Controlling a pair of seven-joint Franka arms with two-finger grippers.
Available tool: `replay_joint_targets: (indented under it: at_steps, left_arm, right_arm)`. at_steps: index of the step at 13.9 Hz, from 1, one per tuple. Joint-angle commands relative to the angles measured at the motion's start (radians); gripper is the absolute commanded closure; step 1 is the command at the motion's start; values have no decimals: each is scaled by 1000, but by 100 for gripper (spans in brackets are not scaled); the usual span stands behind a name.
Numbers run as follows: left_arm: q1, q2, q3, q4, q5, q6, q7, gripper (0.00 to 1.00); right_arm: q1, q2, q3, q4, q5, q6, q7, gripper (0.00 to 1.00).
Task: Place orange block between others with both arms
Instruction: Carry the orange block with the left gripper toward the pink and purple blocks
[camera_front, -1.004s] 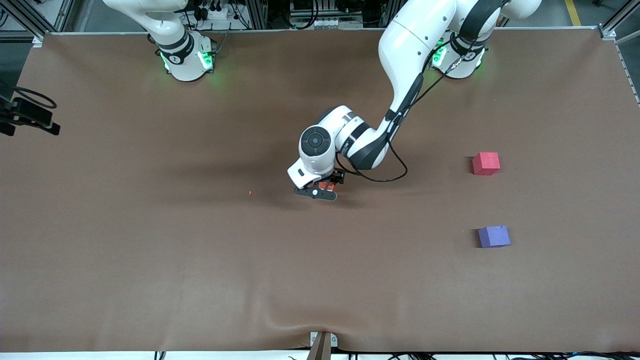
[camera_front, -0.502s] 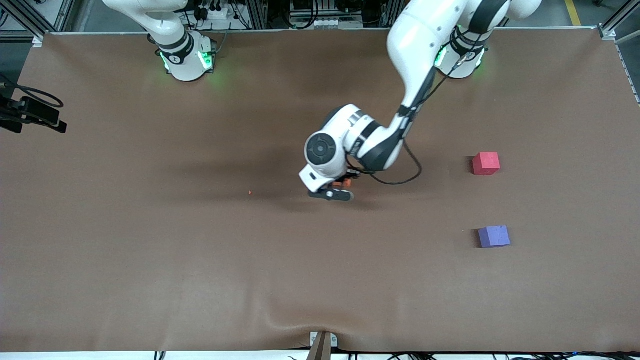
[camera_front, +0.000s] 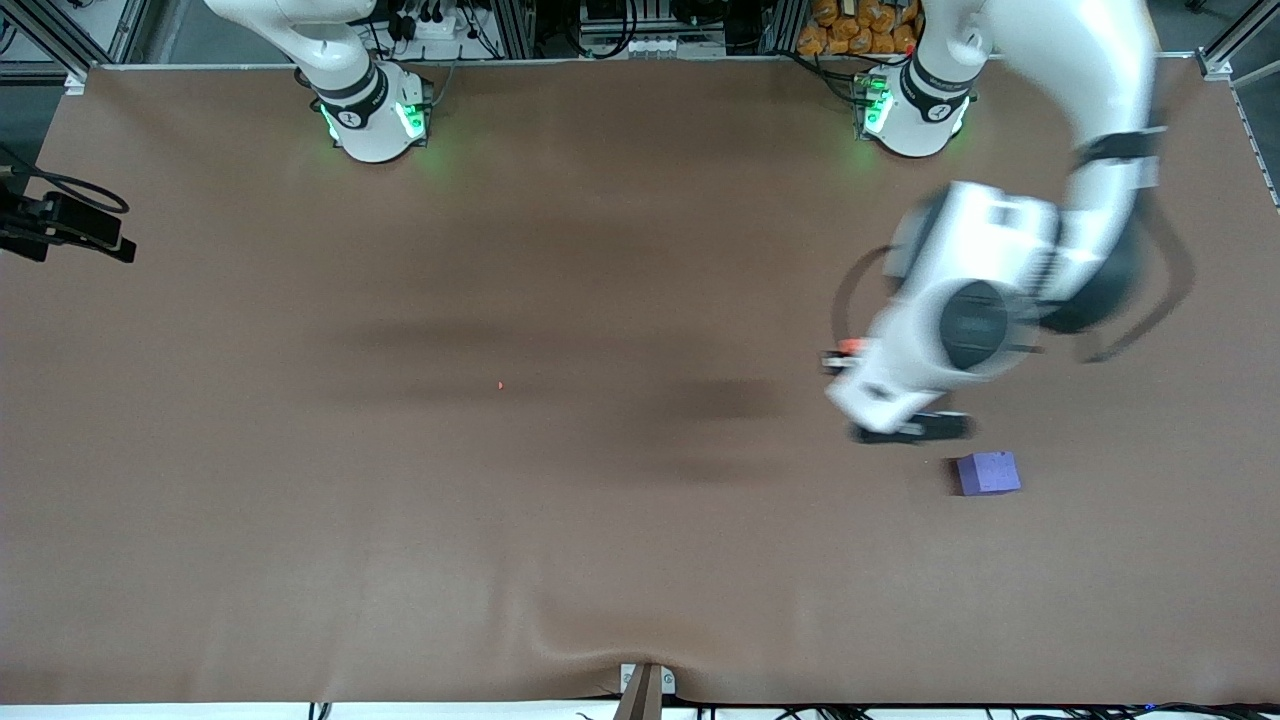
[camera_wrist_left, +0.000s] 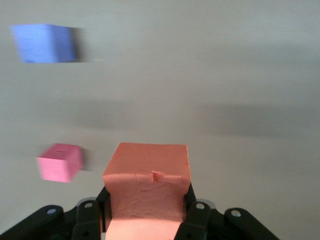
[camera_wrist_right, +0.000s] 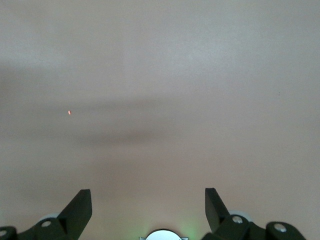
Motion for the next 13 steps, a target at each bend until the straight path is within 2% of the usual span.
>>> replay_joint_targets:
  at_steps: [1,4,5,7,10,13]
  left_arm:
    - [129,-59,-21,-140,6,51,94,100]
    - [228,-139,-21,-368,7,261,130,100]
    - [264,-142,-21,-404,21,305,183,100]
    - [330,-131,-25,-458,32,399,237,100]
    - [338,-110,-24,-564,33,605,240,100]
    - [338,-63,-25,-558,33,646,240,100]
  right_arm:
    - [17,-17,-5,-11,-10,-5,20,0]
    - [17,-17,-5,-11,-10,-5,20,0]
    - [17,-16,-5,-11,-10,-4,20,0]
    - [17,-14,-5,-11,-12,-4,20,0]
    - [17,-14,-5,-13,-7,-1,20,0]
    - [17,-14,-5,-11,-6,5,20,0]
